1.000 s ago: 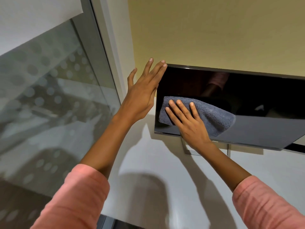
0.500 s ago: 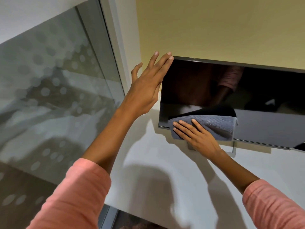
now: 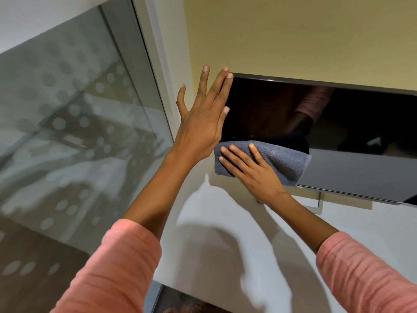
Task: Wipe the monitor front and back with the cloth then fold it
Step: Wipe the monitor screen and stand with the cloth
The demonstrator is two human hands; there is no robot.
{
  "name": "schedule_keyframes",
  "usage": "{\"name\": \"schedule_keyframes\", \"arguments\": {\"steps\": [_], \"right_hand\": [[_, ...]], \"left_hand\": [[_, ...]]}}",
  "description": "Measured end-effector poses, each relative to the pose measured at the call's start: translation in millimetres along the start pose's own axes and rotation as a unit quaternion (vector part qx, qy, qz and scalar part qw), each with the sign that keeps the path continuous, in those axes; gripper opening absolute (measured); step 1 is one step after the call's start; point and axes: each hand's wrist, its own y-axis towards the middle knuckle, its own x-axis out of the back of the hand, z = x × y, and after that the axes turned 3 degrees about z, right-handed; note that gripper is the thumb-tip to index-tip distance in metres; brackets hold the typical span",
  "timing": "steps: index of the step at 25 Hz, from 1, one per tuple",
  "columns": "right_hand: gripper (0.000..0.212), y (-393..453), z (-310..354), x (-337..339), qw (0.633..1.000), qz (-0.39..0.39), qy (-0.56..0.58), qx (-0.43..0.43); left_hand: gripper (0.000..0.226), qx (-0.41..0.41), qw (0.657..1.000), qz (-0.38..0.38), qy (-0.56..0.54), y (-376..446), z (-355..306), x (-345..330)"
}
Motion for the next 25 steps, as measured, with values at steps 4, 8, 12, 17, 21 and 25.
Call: {"name": "schedule_keyframes", "arguments": {"steps": [4,8,12,17,21,25], "right_hand": [[0.063,-1.4,14.3,-14.8,0.999,0.001,0.011,0.051],[0.072,-46.1,5.1,-25.8,0.997,0.036,-0.007,0.062],[0.069,-92.8,-19.1,-26.4,0.998,0.053,-0.005,0.036],[0.062,-83.8,-35.0,-11.8,1.000,0.029,-0.010,-0.004],[0.063,-46.8,-24.7,-10.1,1.000,0.018,-0.013,0.011],[0.064,-61.6,-12.6,-26.1,0.995,0.061,-0.028,0.069]], "left_hand": [[0.054,0.024,1.000,-0.009,0.004,-3.7,-9.8,-4.1],[0.055,0.041,0.999,-0.026,0.025,-5.0,-22.9,-8.3],[0.055,0.026,0.997,-0.052,0.050,1.2,-36.5,-10.9],[0.053,-0.044,0.996,-0.044,0.057,16.7,-62.4,-12.3],[0.052,-0.047,0.997,-0.032,0.056,20.3,-66.7,-14.0],[0.051,-0.052,0.997,-0.038,0.037,20.2,-71.6,-13.3]]}}
